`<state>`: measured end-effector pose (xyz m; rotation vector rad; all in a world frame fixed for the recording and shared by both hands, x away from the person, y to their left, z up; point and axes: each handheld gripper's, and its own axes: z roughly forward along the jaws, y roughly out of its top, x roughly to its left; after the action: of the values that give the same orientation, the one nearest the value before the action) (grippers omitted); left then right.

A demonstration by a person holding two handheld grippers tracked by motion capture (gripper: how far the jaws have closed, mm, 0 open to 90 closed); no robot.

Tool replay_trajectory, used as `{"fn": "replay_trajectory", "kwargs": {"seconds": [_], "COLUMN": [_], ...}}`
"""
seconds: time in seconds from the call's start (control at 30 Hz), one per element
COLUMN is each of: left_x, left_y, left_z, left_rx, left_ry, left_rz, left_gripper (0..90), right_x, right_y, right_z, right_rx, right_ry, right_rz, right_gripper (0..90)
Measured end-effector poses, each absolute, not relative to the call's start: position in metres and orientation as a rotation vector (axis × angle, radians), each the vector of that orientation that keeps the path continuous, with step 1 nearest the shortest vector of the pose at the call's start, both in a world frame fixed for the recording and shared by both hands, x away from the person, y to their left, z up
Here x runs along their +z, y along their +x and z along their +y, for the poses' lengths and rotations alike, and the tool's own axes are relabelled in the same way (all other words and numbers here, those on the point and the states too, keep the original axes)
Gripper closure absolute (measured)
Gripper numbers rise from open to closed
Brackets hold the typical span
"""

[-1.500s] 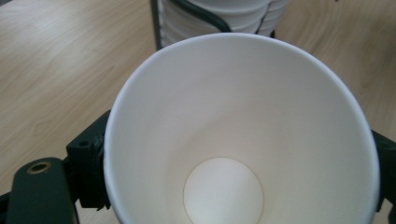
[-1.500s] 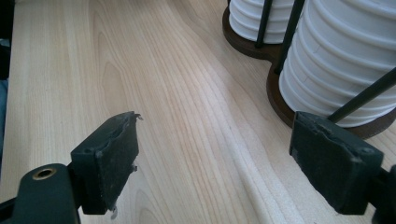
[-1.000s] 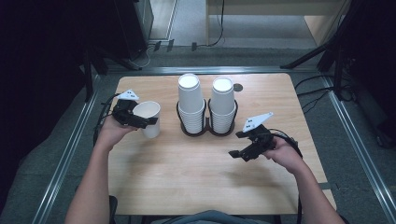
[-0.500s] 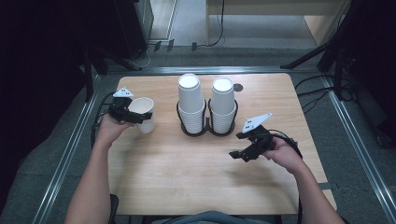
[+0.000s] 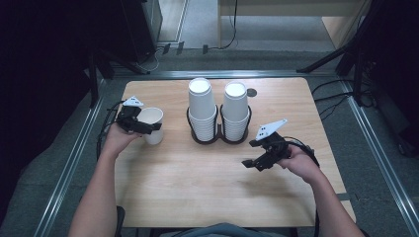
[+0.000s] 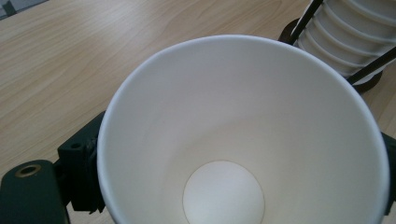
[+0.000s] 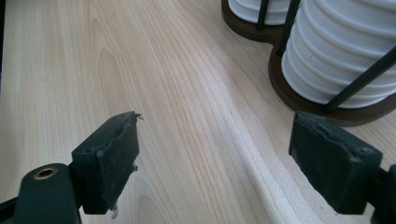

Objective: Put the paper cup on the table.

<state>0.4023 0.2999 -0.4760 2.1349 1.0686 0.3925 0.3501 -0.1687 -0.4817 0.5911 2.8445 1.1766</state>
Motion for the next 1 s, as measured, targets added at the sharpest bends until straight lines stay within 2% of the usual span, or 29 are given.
{"fn": "replay_trajectory", "kwargs": {"seconds": [1.0], "left_x": [-0.4725], "left_y": [0.3924], "left_z": [0.3034], "left_rx": [0.276], "left_ry": [2.142], "left_rz": [1.087], "left_gripper": [2.9], "right_x": [-0.4800], "right_y": [0.3509], "right_z": [-0.1704], "right_rx": [1.164], "right_ry": [0.588], "right_rz": [2.843], "right_gripper": [16.5]}}
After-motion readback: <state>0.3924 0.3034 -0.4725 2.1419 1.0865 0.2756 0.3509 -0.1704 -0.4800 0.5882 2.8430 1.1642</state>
